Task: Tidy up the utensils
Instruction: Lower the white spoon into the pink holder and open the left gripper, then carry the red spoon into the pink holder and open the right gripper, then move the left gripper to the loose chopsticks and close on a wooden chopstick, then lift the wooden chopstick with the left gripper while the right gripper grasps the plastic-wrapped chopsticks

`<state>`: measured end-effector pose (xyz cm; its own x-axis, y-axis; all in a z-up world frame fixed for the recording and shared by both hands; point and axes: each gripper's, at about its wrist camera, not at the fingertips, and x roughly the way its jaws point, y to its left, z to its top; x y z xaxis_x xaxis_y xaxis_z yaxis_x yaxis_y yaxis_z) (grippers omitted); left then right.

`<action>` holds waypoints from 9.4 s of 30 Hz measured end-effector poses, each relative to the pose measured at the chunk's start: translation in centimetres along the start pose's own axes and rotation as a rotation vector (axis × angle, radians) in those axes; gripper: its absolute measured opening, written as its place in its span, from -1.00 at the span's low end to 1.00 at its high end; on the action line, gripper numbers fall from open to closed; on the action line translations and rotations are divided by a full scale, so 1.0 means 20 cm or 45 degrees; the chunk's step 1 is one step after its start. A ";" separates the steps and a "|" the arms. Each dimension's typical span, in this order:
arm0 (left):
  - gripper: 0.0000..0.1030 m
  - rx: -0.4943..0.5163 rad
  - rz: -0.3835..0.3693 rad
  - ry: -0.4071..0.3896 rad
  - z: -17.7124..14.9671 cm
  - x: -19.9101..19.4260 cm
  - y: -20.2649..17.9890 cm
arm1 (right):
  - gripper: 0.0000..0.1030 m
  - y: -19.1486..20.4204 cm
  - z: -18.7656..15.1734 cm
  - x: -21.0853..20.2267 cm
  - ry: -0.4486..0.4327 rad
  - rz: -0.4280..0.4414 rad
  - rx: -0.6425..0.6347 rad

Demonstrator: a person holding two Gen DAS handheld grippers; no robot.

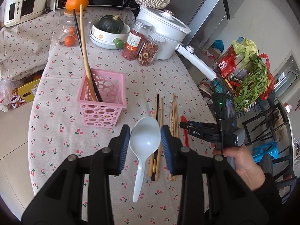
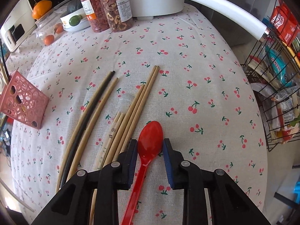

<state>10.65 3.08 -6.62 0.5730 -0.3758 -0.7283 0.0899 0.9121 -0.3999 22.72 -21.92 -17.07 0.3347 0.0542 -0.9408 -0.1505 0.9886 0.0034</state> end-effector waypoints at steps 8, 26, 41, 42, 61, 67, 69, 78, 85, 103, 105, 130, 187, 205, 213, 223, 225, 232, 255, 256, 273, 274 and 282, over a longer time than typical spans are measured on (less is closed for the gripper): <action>-0.29 0.045 -0.036 -0.309 0.11 -0.28 -0.04 | -0.48 -0.07 -0.01 -0.32 -0.232 0.071 0.072; -0.29 0.221 0.134 -0.834 0.28 -0.11 0.02 | -0.48 0.04 -0.03 -0.58 -0.419 0.173 0.027; 0.94 0.176 0.258 -0.795 0.25 -0.10 0.03 | -0.47 0.08 -0.04 -0.65 -0.472 0.215 0.002; 0.96 0.174 0.261 -0.785 0.25 -0.11 0.03 | -0.47 0.09 -0.04 -0.66 -0.475 0.215 0.000; 0.99 0.040 0.391 -0.450 0.14 -0.19 0.11 | -0.47 0.22 0.00 -0.78 -0.651 0.263 0.026; 0.99 -0.012 0.552 -0.316 0.07 -0.20 0.23 | -0.47 0.39 0.03 -0.86 -0.818 0.300 0.017; 0.99 0.004 0.628 -0.259 0.05 -0.19 0.28 | -0.47 0.46 0.04 -0.88 -0.886 0.302 0.013; 0.99 -0.035 0.608 -0.147 -0.02 -0.20 0.42 | -0.47 0.74 0.09 -0.88 -1.118 0.215 0.005; 0.99 -0.034 0.558 -0.128 -0.02 -0.22 0.43 | -0.47 0.92 0.14 -0.88 -1.327 0.038 -0.029; 0.99 -0.049 0.557 -0.108 -0.01 -0.21 0.47 | -0.46 1.05 0.14 -0.65 -1.297 -0.065 -0.116; 0.99 -0.046 0.558 -0.108 -0.01 -0.21 0.47 | -0.46 1.05 0.13 -0.65 -1.289 -0.051 -0.123; 0.99 -0.027 0.546 -0.121 0.00 -0.22 0.43 | -0.10 0.91 0.10 -0.77 -1.227 -0.003 -0.045; 0.99 0.318 0.421 0.305 -0.09 0.64 -0.39 | 1.00 -0.25 -0.18 -0.43 -0.134 -0.103 -0.001; -0.50 0.153 0.213 0.414 0.07 0.95 -0.45 | 1.00 -0.52 -0.15 -0.37 -0.067 -0.049 0.160; -0.60 0.157 0.283 0.394 0.09 0.97 -0.41 | 1.00 -0.53 -0.15 -0.37 -0.062 -0.031 0.177; -0.74 0.212 0.310 0.437 0.08 1.03 -0.44 | 1.00 -0.50 -0.13 -0.34 -0.046 -0.011 0.179; -0.86 0.219 0.293 0.448 0.07 1.02 -0.44 | 1.00 -0.48 -0.12 -0.34 -0.046 -0.004 0.186; -0.86 0.257 0.212 0.367 0.04 0.78 -0.42 | 1.00 -0.40 -0.11 -0.33 -0.026 0.050 0.159; -0.86 0.164 -0.016 0.184 -0.11 0.21 -0.09 | -0.33 0.01 0.03 -0.10 0.064 0.438 0.166; -0.86 0.159 -0.022 0.187 -0.11 0.20 -0.08 | -0.40 0.04 0.04 -0.09 0.065 0.441 0.155; -0.86 0.104 -0.046 0.167 -0.13 0.10 0.04 | -0.61 0.27 0.06 0.05 0.125 0.123 -0.039; -0.86 0.103 -0.044 0.166 -0.13 0.09 0.05 | -0.61 0.32 0.06 0.05 0.117 0.058 -0.100; -0.86 0.077 -0.043 0.139 -0.13 0.05 0.10 | -0.65 0.38 0.06 0.06 0.063 -0.010 -0.155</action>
<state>9.29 4.07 -9.47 0.4770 -0.4191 -0.7726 0.1583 0.9056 -0.3935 23.17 -14.24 -17.66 0.2902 0.0362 -0.9563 -0.2604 0.9646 -0.0425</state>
